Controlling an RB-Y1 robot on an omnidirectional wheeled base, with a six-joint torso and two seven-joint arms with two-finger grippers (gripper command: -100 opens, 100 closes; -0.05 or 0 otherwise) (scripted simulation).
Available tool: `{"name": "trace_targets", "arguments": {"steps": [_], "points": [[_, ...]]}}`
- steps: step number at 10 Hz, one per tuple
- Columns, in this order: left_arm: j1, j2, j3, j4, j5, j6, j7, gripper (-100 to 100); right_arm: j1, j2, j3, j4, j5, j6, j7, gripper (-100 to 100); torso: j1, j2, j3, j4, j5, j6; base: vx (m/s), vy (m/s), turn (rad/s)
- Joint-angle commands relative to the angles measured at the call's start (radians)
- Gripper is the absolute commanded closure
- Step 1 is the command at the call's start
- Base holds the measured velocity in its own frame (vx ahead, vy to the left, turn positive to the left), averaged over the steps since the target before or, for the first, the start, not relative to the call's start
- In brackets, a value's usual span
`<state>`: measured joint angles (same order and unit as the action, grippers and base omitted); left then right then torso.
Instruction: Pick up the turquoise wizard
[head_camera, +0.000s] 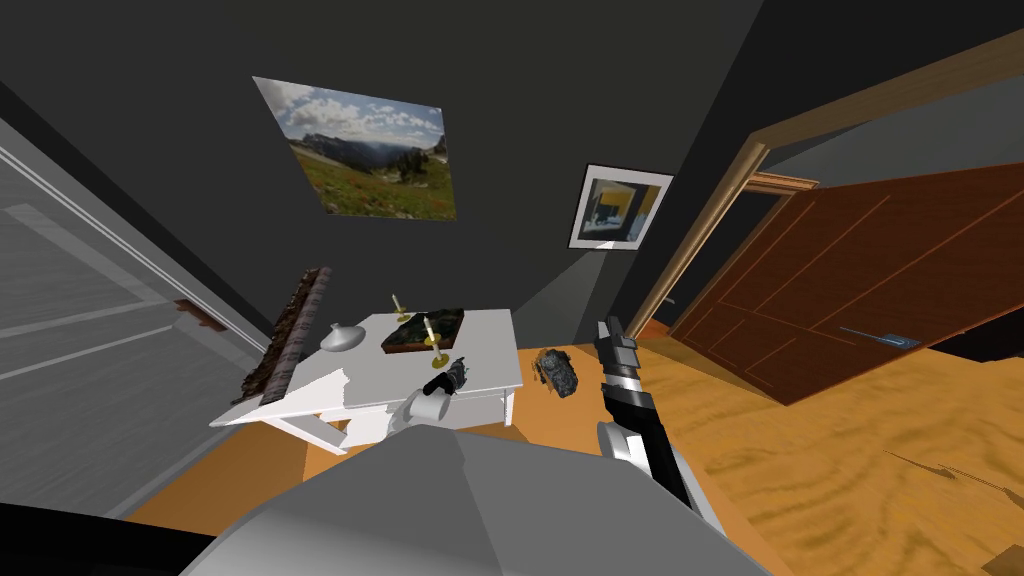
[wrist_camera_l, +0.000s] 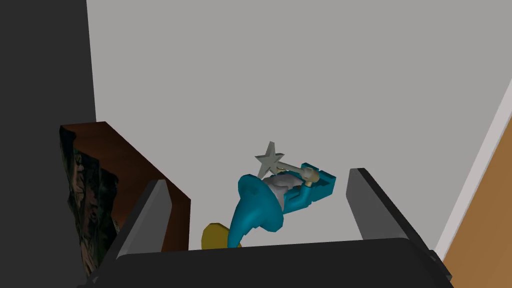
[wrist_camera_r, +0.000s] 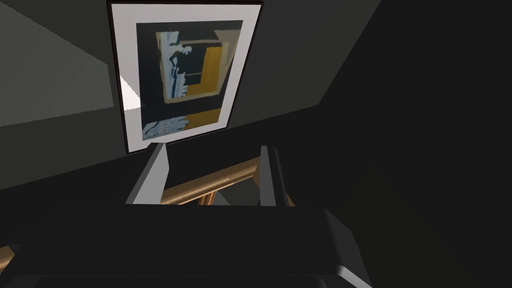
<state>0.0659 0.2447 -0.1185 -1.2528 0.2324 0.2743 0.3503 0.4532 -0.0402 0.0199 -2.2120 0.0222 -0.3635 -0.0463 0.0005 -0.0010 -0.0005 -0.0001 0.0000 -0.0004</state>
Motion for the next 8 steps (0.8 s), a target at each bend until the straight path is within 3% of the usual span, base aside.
{"name": "trace_targets", "arguments": {"steps": [1, 3, 4, 5, 8], "points": [[-0.006, -0.012, 0.004, 0.029, -0.004, -0.022, -0.007, -100, 0.000, 0.000, 0.000, 0.000, 0.000, 0.000, 0.000, 0, 0.000, 0.000, 0.000, 0.000, 0.000, 0.000, 0.036, 0.011, -0.012], [-0.012, -0.023, 0.007, 0.057, -0.007, -0.043, -0.014, -100, 0.000, 0.000, 0.000, 0.000, 0.000, 0.000, 0.000, 0, 0.001, -0.002, -0.001, 0.000, 0.000, 0.000, 0.056, 0.017, -0.017], [-0.009, -0.019, 0.006, 0.046, -0.006, -0.034, -0.011, -100, 0.000, 0.000, 0.000, 0.000, 0.000, 0.000, 0.000, 0, 0.000, -0.003, -0.001, -0.001, 0.000, 0.000, 0.025, 0.005, -0.003], [-0.010, -0.020, 0.006, 0.048, -0.006, -0.037, -0.012, 100, 0.000, 0.000, 0.000, 0.000, 0.000, 0.000, 0.000, 0, 0.000, -0.001, -0.001, 0.000, 0.000, 0.000, 0.000, 0.000, 0.000], [-0.010, -0.019, 0.006, 0.047, -0.007, -0.037, -0.013, 100, 0.000, 0.000, 0.000, 0.000, 0.000, 0.000, 0.000, 0, 0.000, 0.001, 0.000, 0.000, 0.000, 0.000, 0.000, 0.000, 0.000]]}}
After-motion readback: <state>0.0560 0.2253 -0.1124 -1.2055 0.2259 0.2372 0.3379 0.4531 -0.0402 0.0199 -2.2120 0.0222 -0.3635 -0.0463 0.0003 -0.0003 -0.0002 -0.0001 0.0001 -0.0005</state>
